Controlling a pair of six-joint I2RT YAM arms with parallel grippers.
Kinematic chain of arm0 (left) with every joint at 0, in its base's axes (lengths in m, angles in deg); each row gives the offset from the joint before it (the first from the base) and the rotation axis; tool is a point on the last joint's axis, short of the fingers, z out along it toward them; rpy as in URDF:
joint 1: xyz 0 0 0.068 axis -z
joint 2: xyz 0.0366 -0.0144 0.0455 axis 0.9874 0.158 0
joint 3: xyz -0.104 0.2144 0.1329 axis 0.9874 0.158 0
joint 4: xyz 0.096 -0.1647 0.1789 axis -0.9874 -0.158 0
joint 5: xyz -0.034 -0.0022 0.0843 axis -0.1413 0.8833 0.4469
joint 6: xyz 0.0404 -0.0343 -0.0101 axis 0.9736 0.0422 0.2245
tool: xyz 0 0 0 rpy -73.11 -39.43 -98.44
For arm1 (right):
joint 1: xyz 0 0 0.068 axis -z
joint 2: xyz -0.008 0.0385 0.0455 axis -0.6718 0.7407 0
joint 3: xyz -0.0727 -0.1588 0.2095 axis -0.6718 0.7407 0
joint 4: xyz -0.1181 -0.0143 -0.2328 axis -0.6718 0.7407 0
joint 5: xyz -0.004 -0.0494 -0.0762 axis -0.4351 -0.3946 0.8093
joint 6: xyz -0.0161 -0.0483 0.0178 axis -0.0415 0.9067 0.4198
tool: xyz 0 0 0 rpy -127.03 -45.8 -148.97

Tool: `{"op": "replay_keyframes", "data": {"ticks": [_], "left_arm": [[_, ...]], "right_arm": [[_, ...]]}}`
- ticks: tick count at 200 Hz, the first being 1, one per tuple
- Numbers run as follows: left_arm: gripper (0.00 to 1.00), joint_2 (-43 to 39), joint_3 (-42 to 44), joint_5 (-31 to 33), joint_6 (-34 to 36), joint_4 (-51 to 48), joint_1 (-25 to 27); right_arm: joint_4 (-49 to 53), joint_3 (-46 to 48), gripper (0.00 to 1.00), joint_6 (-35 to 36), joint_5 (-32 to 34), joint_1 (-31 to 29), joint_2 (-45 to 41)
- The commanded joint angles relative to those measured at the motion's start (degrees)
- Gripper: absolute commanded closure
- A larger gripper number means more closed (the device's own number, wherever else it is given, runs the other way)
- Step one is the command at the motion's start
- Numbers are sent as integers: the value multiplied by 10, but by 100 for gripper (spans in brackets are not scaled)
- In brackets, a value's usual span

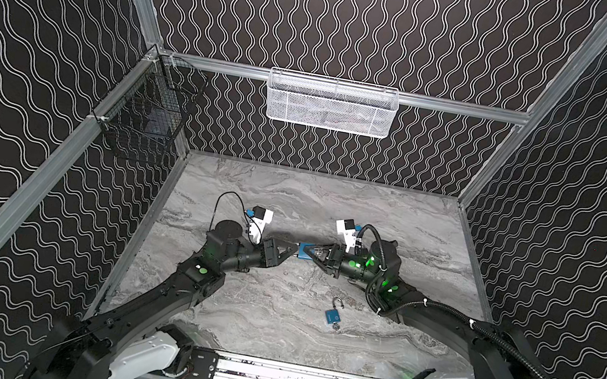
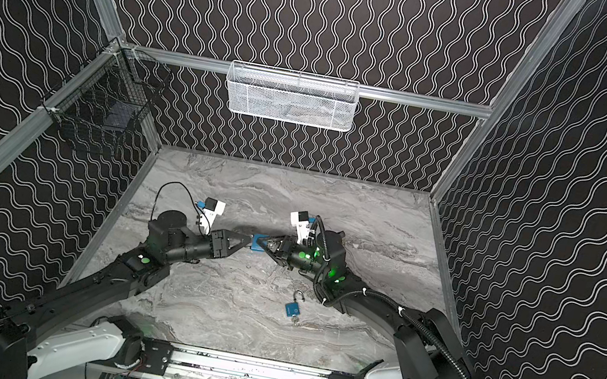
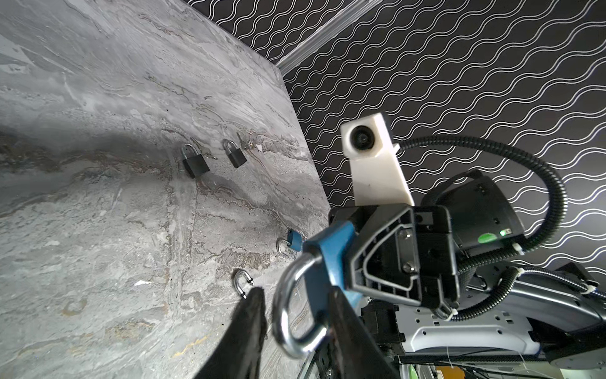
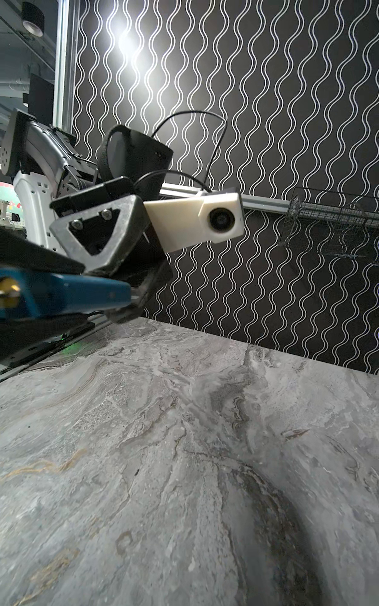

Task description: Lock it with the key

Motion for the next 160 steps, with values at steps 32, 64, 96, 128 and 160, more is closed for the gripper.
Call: {"op": "replay_keyframes", "data": {"ticks": [32, 64, 96, 128, 160], "left_arm": [[66, 12, 3, -12, -15, 46, -1], [66, 11, -6, -10, -10, 37, -2], [67, 26, -4, -18, -25, 63, -2], [71, 39, 1, -24, -45, 94, -2], [84, 47, -5, -27, -42, 89, -2]], "right_arm": [[-59, -9, 100, -7, -17, 0, 13], [-60, -4, 100, -6, -21, 0, 11], [-68, -3, 100, 1, -26, 0, 9], [-69, -2, 100, 7, -28, 0, 6], [-74, -1, 100, 8, -30, 0, 7]]}}
